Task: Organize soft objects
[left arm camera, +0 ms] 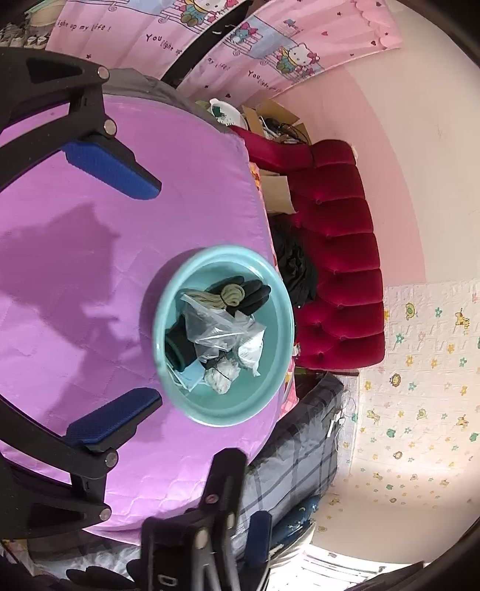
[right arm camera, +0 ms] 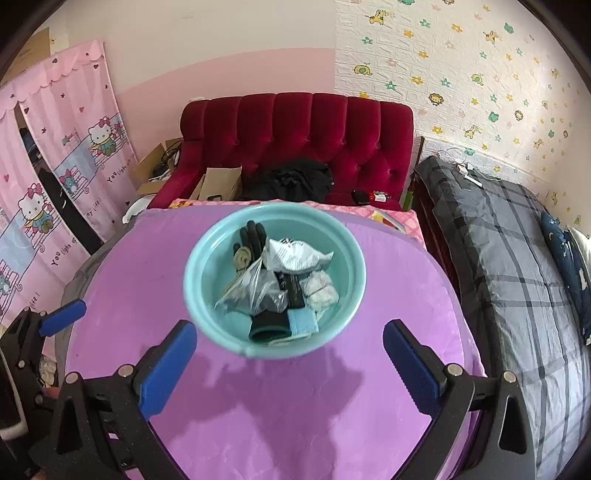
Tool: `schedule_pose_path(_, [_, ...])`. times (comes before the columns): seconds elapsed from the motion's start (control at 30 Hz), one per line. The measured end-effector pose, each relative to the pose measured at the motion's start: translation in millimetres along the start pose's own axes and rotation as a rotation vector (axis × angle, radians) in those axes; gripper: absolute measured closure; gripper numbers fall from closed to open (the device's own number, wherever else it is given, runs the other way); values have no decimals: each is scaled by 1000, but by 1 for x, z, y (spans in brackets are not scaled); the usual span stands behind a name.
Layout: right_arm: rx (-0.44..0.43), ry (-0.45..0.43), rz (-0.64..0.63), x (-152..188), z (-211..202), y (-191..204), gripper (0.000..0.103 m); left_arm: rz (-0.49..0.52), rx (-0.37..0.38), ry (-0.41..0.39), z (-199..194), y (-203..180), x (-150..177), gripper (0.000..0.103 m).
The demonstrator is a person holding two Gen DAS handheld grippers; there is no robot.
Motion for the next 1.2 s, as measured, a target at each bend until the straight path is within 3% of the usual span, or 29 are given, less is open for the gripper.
schedule_pose_path(0.7, [-7, -68, -50, 86, -29, 10, 0, -41, 4, 20, -19, -1, 75, 0])
schedule_pose_path(1.2, [-6, 2, -74, 118, -14, 10, 0, -34, 12, 46, -19, -10, 93, 0])
Point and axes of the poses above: each gripper's, at about its wrist camera, not at the fingertips, and z roughly the way its jaws point, y to its left, x to its underside, the point moved 10 cm from there along z, roughly the way its jaws point, and after that the axes turned 6 degrees about z, right-handed, at the moved point
